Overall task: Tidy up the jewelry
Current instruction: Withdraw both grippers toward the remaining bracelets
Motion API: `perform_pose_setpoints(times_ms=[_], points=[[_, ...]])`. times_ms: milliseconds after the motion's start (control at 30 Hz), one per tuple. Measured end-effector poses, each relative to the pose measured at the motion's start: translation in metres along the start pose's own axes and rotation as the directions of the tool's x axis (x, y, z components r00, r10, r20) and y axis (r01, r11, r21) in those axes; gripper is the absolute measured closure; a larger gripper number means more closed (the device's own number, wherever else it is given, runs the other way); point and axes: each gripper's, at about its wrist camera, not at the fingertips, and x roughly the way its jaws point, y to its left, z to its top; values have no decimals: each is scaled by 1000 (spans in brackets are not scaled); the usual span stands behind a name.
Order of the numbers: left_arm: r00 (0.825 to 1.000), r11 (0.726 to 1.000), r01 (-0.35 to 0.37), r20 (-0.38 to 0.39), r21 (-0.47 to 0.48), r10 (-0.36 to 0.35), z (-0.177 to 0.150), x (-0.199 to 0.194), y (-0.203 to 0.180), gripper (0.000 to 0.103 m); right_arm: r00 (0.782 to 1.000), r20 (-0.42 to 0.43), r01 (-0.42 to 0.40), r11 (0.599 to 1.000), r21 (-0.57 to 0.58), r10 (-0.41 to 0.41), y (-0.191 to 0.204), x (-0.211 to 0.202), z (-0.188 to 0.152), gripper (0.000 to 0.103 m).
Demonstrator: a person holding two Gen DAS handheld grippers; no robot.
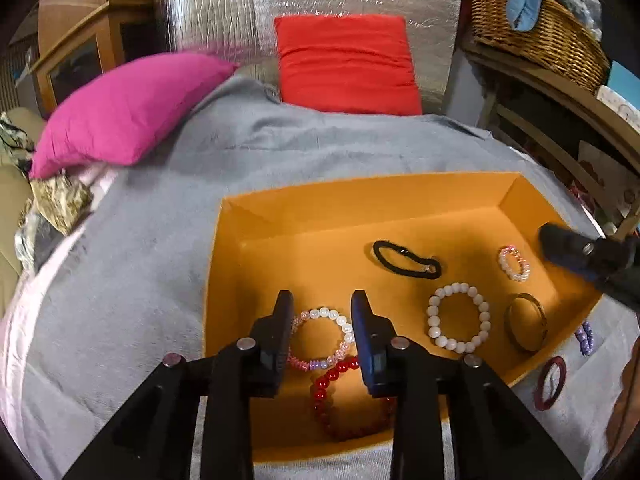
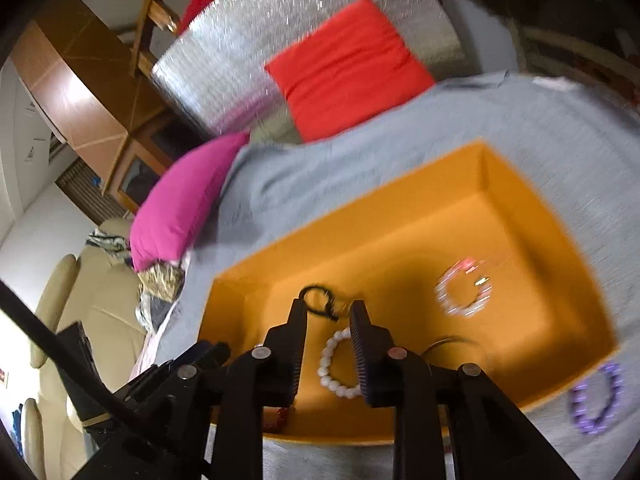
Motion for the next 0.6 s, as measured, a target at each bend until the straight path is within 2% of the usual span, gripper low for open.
perform_pose_setpoints(times_ms=[100,233,333,400,533,600], points=[[999,1000,-4,38,5,3,0,-17,-3,71,999,48,7,1000,0,-7,-12,-33,4,78],[994,999,-18,105,31,14,-10,-48,-17,55,995,89,39,999,5,-39,-32,-74,1,78],[990,996,-10,143,86,-3,-23,-69,-34,54,991,115,73,997,12,-73,-48,-107,-5,78],[988,993,-2,155,120,-16,-32,-79,-46,53,987,132,91,996,20,-93,-59,-129,-10,78],[987,991,35,153,129,-55,-48,-92,-63,53,980,149,129,991,27,-131,-82,-162,-27,74],[987,990,68,138,123,-85,-61,-95,-71,48,980,139,137,989,57,-144,-97,-173,-35,73]])
